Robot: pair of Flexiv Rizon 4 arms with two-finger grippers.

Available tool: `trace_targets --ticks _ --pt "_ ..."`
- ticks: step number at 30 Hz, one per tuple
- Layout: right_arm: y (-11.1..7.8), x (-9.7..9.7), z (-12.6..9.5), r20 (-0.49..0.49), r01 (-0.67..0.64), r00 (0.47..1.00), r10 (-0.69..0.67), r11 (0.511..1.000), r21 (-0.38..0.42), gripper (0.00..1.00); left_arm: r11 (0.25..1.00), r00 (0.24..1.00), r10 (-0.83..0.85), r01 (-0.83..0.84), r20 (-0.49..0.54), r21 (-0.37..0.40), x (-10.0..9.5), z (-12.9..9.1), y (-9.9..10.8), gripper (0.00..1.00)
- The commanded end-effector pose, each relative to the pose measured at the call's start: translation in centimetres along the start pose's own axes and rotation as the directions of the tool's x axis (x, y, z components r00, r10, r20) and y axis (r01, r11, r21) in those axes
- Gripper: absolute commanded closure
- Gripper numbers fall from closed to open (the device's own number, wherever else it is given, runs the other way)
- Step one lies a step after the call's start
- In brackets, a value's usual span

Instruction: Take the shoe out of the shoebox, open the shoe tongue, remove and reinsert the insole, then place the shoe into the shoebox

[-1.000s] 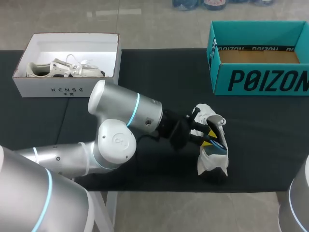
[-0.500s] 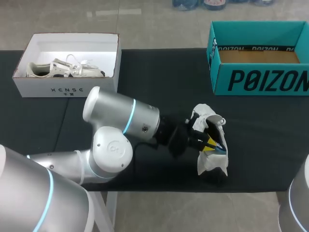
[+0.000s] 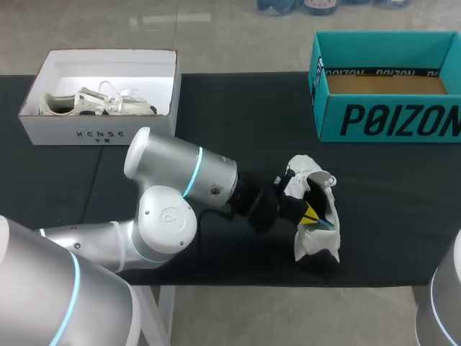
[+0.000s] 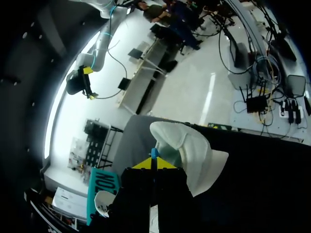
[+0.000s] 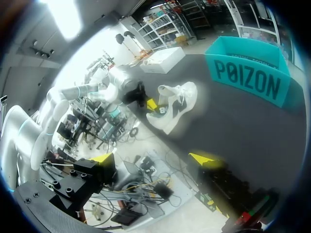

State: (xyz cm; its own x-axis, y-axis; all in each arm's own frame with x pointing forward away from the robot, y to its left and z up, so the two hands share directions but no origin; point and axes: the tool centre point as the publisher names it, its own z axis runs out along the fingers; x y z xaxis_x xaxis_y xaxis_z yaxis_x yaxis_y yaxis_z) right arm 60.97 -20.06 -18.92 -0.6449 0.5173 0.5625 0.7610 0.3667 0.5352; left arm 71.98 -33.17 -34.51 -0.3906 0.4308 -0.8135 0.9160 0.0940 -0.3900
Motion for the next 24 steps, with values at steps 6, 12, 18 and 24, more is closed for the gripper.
trace_targets --ticks 6,12,18,24 --pt "-0.5 0.8 0.1 0.278 0.002 0.961 0.001 1.0 -0.01 0.0 0.999 0.999 0.033 -0.033 -0.028 0.008 -0.3 1.8 1.9 1.0" --pt "-0.5 0.8 0.1 0.278 0.002 0.961 0.001 1.0 -0.01 0.0 1.0 0.999 0.024 -0.024 -0.041 0.014 0.2 2.3 2.3 1.0" --pt "-0.5 0.8 0.1 0.278 0.002 0.961 0.001 1.0 -0.01 0.0 0.999 0.998 0.007 -0.004 -0.064 0.038 0.6 0.7 0.8 0.53" --pt "-0.5 0.8 0.1 0.278 0.002 0.961 0.001 1.0 -0.01 0.0 0.999 0.996 -0.001 0.004 -0.084 0.034 0.7 -1.9 -0.4 0.0"
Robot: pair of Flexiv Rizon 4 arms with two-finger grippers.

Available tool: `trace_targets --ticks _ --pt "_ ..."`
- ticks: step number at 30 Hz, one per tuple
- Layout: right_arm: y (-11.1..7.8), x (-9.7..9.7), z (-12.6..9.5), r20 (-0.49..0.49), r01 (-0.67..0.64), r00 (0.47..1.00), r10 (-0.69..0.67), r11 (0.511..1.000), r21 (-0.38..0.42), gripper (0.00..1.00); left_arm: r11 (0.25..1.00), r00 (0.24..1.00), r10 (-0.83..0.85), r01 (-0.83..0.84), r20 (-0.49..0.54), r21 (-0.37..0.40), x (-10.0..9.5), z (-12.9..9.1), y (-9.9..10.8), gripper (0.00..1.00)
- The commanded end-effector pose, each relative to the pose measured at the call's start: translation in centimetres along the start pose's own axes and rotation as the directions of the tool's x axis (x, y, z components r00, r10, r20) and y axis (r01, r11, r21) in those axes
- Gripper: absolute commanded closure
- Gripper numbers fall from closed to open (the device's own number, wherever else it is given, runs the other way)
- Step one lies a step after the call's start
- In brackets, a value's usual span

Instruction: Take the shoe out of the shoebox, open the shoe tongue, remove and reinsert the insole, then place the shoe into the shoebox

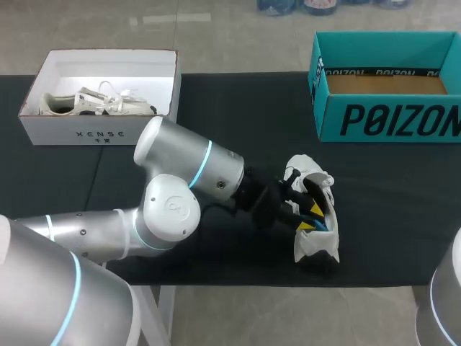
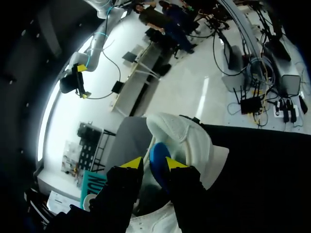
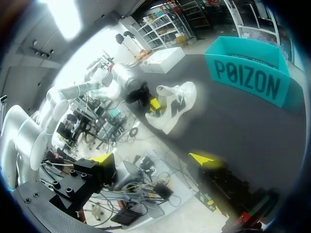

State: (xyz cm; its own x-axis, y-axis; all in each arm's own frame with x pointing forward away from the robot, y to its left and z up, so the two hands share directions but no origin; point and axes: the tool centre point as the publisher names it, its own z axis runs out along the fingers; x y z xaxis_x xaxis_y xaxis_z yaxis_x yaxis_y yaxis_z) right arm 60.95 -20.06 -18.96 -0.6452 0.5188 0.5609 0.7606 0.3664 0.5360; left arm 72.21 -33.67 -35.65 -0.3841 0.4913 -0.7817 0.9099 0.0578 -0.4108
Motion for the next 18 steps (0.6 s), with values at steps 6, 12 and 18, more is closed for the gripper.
trace_targets --ticks 6,12,18 --pt "-0.5 0.8 0.1 0.276 0.001 0.961 0.001 1.0 -0.009 0.0 1.0 1.0 0.004 -0.004 -0.011 -0.016 -0.8 -4.2 -1.3 0.0" --pt "-0.5 0.8 0.1 0.276 0.001 0.961 0.001 1.0 -0.009 0.0 0.997 0.993 0.072 -0.076 -0.094 -0.034 -3.1 -5.2 -0.6 0.0" --pt "-0.5 0.8 0.1 0.276 0.001 0.961 0.001 1.0 -0.009 0.0 0.958 0.672 0.229 -0.285 -0.704 0.04 -3.0 -4.9 -1.2 0.0"
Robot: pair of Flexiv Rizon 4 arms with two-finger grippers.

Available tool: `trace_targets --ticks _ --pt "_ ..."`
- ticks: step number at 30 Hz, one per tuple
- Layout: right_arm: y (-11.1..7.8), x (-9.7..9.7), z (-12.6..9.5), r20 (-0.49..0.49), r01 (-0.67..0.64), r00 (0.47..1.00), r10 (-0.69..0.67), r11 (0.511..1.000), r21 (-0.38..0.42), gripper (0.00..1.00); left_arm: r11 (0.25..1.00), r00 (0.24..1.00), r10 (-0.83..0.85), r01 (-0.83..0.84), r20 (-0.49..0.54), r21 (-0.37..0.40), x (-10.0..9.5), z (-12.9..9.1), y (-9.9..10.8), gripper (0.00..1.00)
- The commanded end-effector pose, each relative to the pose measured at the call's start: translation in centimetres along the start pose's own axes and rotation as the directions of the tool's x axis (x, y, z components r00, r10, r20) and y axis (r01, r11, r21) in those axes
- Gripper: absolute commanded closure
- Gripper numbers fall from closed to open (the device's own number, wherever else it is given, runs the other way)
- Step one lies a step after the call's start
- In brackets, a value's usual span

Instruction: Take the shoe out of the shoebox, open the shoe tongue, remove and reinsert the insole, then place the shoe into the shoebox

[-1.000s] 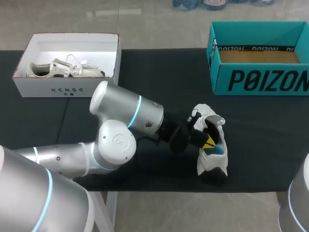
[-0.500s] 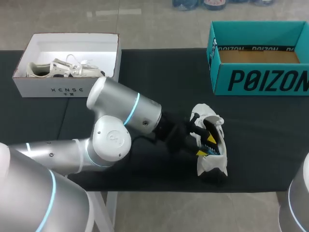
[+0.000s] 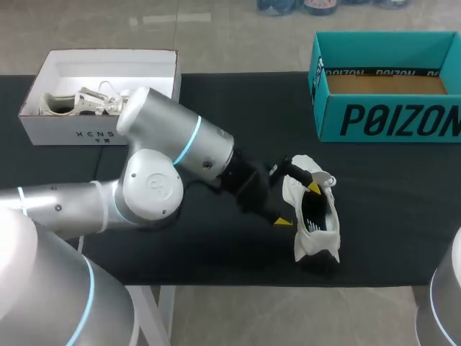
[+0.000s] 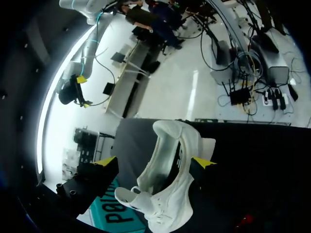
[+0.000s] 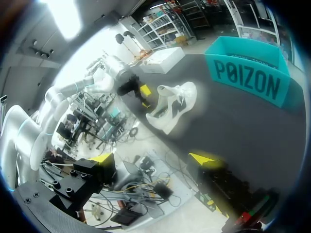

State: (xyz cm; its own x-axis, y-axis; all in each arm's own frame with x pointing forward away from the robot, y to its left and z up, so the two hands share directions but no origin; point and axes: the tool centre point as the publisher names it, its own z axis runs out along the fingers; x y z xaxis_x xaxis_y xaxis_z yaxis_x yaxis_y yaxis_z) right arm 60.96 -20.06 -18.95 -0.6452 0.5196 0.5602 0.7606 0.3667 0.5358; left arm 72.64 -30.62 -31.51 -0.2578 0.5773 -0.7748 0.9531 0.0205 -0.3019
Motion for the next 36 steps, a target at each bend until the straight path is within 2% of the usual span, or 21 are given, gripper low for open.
trace_targets --ticks 1,2,25,27,29,30,31,35,36 --pt "-0.5 0.8 0.1 0.274 0.001 0.962 0.002 1.0 -0.009 0.0 0.982 0.734 0.156 -0.185 -0.661 0.026 -1.1 -0.5 -0.1 0.0" --pt "-0.5 0.8 0.1 0.274 0.001 0.962 0.002 1.0 -0.009 0.0 0.98 0.7 0.133 -0.2 -0.702 -0.014 -1.2 -0.7 -0.1 0.0" --pt "-0.5 0.8 0.1 0.274 0.001 0.962 0.002 1.0 -0.009 0.0 0.98 0.7 0.133 -0.2 -0.702 -0.014 -1.2 -0.7 -0.1 0.0" --pt "-0.5 0.8 0.1 0.274 0.001 0.962 0.002 1.0 -0.009 0.0 0.979 0.66 0.13 -0.205 -0.74 -0.011 -1.2 0.0 -0.5 0.0" --pt "-0.5 0.8 0.1 0.274 0.001 0.962 0.002 1.0 -0.009 0.0 0.978 0.647 0.096 -0.204 -0.756 -0.05 -1.0 0.5 -0.9 0.0" --pt "-0.5 0.8 0.1 0.274 0.001 0.962 0.002 1.0 -0.009 0.0 0.98 0.639 0.066 -0.187 -0.766 -0.071 -0.8 0.6 -0.9 0.6" --pt "-0.5 0.8 0.1 0.274 0.001 0.962 0.002 1.0 -0.009 0.0 0.977 0.643 0.054 -0.192 -0.764 -0.092 -0.6 0.7 -0.9 1.0" --pt "-0.5 0.8 0.1 0.274 0.001 0.962 0.002 1.0 -0.009 0.0 0.97 0.649 -0.006 -0.18 -0.761 -0.161 -0.3 1.2 -1.2 1.0" --pt "-0.5 0.8 0.1 0.274 0.001 0.962 0.002 1.0 -0.009 0.0 0.968 0.628 -0.036 -0.172 -0.778 -0.184 -0.2 1.5 -1.1 1.0"
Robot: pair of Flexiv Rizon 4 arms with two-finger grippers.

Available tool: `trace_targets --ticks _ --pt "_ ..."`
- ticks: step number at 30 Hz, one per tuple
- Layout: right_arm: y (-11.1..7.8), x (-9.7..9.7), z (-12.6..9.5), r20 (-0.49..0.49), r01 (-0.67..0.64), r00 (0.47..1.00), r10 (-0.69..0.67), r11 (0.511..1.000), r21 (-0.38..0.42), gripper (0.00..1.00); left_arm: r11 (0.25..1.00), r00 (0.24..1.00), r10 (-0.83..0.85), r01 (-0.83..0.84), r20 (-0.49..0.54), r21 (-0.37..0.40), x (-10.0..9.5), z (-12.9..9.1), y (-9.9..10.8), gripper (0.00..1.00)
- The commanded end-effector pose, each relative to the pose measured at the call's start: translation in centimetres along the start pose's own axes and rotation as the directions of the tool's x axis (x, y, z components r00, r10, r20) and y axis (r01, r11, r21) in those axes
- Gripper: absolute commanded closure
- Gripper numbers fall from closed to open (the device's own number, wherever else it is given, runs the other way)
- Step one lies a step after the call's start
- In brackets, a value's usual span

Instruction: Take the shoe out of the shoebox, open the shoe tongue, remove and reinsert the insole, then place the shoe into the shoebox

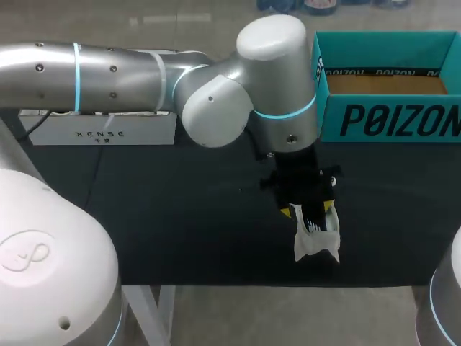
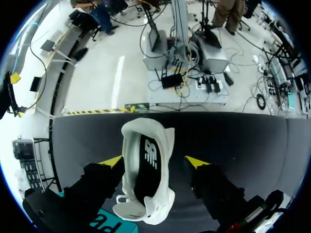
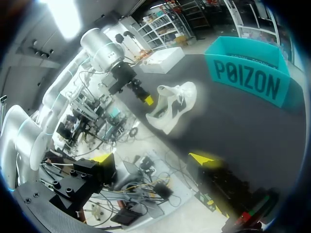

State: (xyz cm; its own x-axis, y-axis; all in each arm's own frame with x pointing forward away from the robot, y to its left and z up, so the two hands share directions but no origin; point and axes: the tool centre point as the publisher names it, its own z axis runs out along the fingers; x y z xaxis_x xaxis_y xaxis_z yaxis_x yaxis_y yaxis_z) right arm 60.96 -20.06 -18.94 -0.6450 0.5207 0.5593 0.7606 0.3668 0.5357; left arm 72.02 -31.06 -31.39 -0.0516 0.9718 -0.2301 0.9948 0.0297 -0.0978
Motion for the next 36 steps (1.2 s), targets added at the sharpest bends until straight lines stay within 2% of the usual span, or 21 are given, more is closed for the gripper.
trace_targets --ticks 1,8,20,24,27,32,36 --pt "-0.5 0.8 0.1 0.273 0.001 0.962 0.001 1.0 -0.01 0.0 0.998 0.981 -0.044 0.035 -0.189 -0.051 -0.9 1.0 -0.6 1.0" --pt "-0.5 0.8 0.1 0.273 0.001 0.962 0.001 1.0 -0.01 0.0 0.99 0.962 -0.136 0.121 -0.238 -0.074 -0.7 1.7 -0.7 1.0" --pt "-0.5 0.8 0.1 0.273 0.001 0.962 0.001 1.0 -0.01 0.0 0.988 0.968 -0.152 0.142 -0.202 -0.066 -0.4 4.5 0.6 1.0" --pt "-0.5 0.8 0.1 0.273 0.001 0.962 0.001 1.0 -0.01 0.0 0.987 0.966 -0.155 0.144 -0.206 -0.066 -0.6 6.3 1.3 1.0" --pt "-0.5 0.8 0.1 0.273 0.001 0.962 0.001 1.0 -0.01 0.0 0.987 0.965 -0.154 0.141 -0.211 -0.074 -1.0 8.5 2.0 1.0" --pt "-0.5 0.8 0.1 0.273 0.001 0.962 0.001 1.0 -0.01 0.0 0.989 0.961 -0.15 0.145 -0.234 -0.039 -1.8 11.5 2.3 1.0" --pt "-0.5 0.8 0.1 0.273 0.001 0.962 0.001 1.0 -0.01 0.0 0.987 0.957 -0.159 0.16 -0.244 -0.016 -1.6 12.3 1.9 1.0"
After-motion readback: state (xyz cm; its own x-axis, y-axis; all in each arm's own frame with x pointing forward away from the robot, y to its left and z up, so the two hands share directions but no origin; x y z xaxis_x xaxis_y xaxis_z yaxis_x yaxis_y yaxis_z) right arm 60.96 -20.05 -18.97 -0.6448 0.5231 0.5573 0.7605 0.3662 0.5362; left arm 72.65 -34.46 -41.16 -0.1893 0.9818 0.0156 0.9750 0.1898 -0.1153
